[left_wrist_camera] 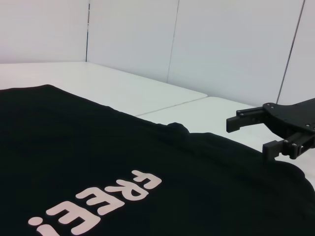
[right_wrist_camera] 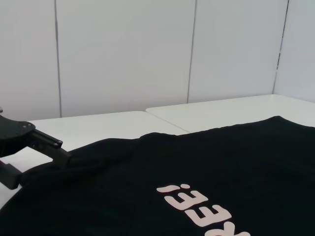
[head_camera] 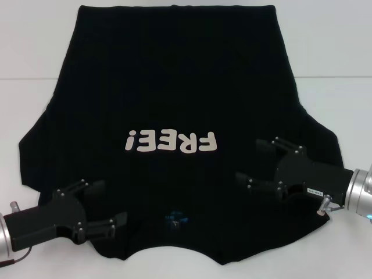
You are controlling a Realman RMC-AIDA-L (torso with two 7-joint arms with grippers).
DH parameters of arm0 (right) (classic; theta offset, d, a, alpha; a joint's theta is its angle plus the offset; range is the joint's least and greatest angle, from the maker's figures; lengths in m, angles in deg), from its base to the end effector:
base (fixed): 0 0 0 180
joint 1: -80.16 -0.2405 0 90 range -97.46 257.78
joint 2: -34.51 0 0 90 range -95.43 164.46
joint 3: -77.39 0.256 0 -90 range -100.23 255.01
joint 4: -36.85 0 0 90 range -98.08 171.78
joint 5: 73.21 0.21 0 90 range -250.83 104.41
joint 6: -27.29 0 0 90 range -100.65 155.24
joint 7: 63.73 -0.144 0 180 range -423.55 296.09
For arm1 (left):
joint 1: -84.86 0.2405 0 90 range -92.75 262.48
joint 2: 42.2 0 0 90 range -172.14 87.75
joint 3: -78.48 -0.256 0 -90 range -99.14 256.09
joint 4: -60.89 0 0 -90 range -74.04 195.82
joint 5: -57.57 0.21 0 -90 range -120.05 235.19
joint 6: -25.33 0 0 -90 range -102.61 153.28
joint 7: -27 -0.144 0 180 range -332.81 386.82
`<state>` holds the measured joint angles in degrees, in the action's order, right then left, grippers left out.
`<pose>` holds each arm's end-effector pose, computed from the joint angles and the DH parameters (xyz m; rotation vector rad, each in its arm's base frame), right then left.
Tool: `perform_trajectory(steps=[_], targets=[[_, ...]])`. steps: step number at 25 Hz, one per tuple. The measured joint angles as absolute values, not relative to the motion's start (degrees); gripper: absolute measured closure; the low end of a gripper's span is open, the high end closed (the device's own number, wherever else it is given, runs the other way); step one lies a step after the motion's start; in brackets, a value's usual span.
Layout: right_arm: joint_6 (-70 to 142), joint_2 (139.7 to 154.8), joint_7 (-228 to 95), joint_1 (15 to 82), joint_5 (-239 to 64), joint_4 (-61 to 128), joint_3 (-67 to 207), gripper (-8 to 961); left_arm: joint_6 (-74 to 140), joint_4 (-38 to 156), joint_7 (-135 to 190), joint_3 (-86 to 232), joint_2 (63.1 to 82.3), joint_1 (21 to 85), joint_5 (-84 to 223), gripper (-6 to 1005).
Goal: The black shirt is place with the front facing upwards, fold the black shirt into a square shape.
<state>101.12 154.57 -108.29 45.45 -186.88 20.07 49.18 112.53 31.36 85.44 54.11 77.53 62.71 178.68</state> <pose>0.2775 0.3389 -0.0530 -2.5414 0.2961 0.6195 -0.3327 0.2754 -0.0089 -2.5382 -0.5936 -0.6379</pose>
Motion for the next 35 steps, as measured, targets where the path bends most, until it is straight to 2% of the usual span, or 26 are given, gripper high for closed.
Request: perform_trajectory(steps=[35], targets=[[100.31, 154.57, -108.29, 44.52, -186.81, 20.76, 49.18, 8, 112.24, 31.44, 86.07, 54.13, 77.51, 63.26, 178.68, 52]])
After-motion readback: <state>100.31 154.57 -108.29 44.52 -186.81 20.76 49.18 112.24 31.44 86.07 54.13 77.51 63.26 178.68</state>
